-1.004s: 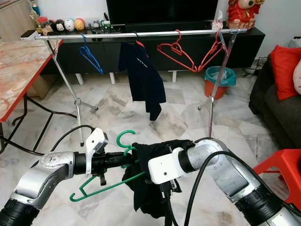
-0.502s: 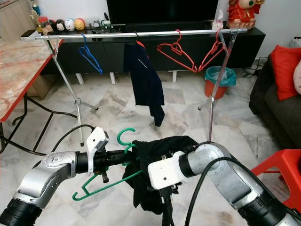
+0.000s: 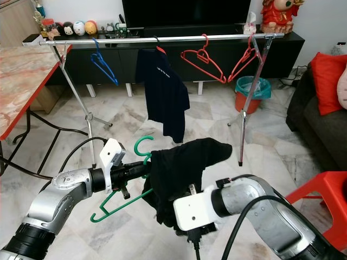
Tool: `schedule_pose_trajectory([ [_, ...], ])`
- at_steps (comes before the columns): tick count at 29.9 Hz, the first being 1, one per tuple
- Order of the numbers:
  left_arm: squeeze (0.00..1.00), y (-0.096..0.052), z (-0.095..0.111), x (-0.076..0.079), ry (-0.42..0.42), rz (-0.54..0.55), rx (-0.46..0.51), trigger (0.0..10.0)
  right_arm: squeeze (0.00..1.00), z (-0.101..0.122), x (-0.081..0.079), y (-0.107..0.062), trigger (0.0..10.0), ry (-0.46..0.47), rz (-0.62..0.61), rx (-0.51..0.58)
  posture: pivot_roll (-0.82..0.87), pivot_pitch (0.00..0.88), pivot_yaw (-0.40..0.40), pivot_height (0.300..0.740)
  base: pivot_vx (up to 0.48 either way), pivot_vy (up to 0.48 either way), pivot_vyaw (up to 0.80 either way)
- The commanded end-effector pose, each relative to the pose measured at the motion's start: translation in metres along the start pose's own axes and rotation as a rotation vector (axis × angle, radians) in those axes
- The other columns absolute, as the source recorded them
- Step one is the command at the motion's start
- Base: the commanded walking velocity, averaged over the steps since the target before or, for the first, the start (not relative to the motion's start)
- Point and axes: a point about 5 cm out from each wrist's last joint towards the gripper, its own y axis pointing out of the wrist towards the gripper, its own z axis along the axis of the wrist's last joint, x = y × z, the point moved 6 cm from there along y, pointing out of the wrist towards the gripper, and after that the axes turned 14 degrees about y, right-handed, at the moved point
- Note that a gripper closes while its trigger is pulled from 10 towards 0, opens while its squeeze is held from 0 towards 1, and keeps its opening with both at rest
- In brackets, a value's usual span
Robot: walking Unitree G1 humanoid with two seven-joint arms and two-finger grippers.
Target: Hang hanger
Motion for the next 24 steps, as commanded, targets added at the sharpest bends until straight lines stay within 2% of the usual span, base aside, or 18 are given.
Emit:
schedule_pose_trajectory([
  [1,0.00,-0.003,0.012,-0.010,0.052,0.024,0.026,10.0,0.00,-0.004,0.015,-0.015,10.0,-0.037,-0.105,-0.034,-0.10,0.000,0.022,0.740,0.000,0.000,0.00],
  [5,0.00,-0.003,0.010,-0.007,0.049,0.006,0.021,10.0,0.00,-0.007,0.029,-0.029,10.0,-0.040,-0.181,-0.049,-0.11,0.000,0.022,0.740,0.000,0.000,0.00],
  [6,0.00,-0.003,0.009,-0.005,0.047,-0.007,0.019,10.0,0.00,-0.009,0.039,-0.038,10.0,-0.044,-0.232,-0.061,-0.11,0.000,0.021,0.740,0.000,0.000,0.00],
  [7,0.00,-0.003,0.009,-0.005,0.047,-0.007,0.019,10.0,0.00,-0.009,0.039,-0.038,10.0,-0.044,-0.232,-0.061,-0.11,0.000,0.021,0.740,0.000,0.000,0.00],
  [8,0.00,-0.003,0.008,-0.003,0.045,-0.020,0.017,10.0,0.00,-0.011,0.051,-0.048,10.0,-0.058,-0.295,-0.071,-0.11,0.000,0.021,0.740,0.000,0.000,0.00],
  [9,0.00,-0.005,0.007,0.001,0.044,-0.041,0.013,10.0,0.00,-0.016,0.076,-0.061,10.0,-0.062,-0.423,-0.087,-0.11,0.000,0.021,0.740,0.000,0.000,0.00],
  [10,0.00,-0.006,0.007,0.002,0.044,-0.052,0.010,10.0,0.00,-0.019,0.088,-0.069,10.0,-0.066,-0.487,-0.096,-0.11,0.000,0.022,0.740,0.000,0.000,0.00],
  [12,0.00,-0.008,0.004,0.005,0.044,-0.075,-0.002,10.0,0.00,-0.019,0.105,-0.083,10.0,-0.065,-0.575,-0.077,-0.10,0.000,0.022,0.740,0.000,0.000,0.00],
  [14,0.00,-0.011,0.001,0.010,0.050,-0.108,-0.024,10.0,0.00,-0.011,0.113,-0.087,10.0,-0.075,-0.593,-0.014,-0.10,0.000,0.024,0.740,0.000,0.000,0.00],
  [17,0.00,-0.013,-0.001,0.013,0.053,-0.127,-0.036,10.0,0.00,-0.007,0.114,-0.085,10.0,-0.093,-0.591,0.014,-0.10,0.000,0.025,0.740,0.000,0.000,0.00],
  [20,0.00,-0.015,-0.003,0.016,0.048,-0.146,-0.042,10.0,0.00,-0.002,0.109,-0.076,10.0,-0.073,-0.525,0.067,-0.10,0.000,0.027,0.740,0.000,0.000,0.00],
  [21,0.00,-0.015,-0.003,0.017,0.049,-0.154,-0.043,10.0,0.00,0.005,0.099,-0.064,10.0,-0.049,-0.446,0.120,-0.09,0.000,0.027,0.740,0.000,0.000,0.00],
  [24,0.00,-0.016,-0.001,0.018,0.054,-0.166,-0.040,10.0,0.00,0.014,0.078,-0.049,10.0,-0.015,-0.304,0.203,-0.09,0.000,0.026,0.740,0.000,0.000,0.00],
])
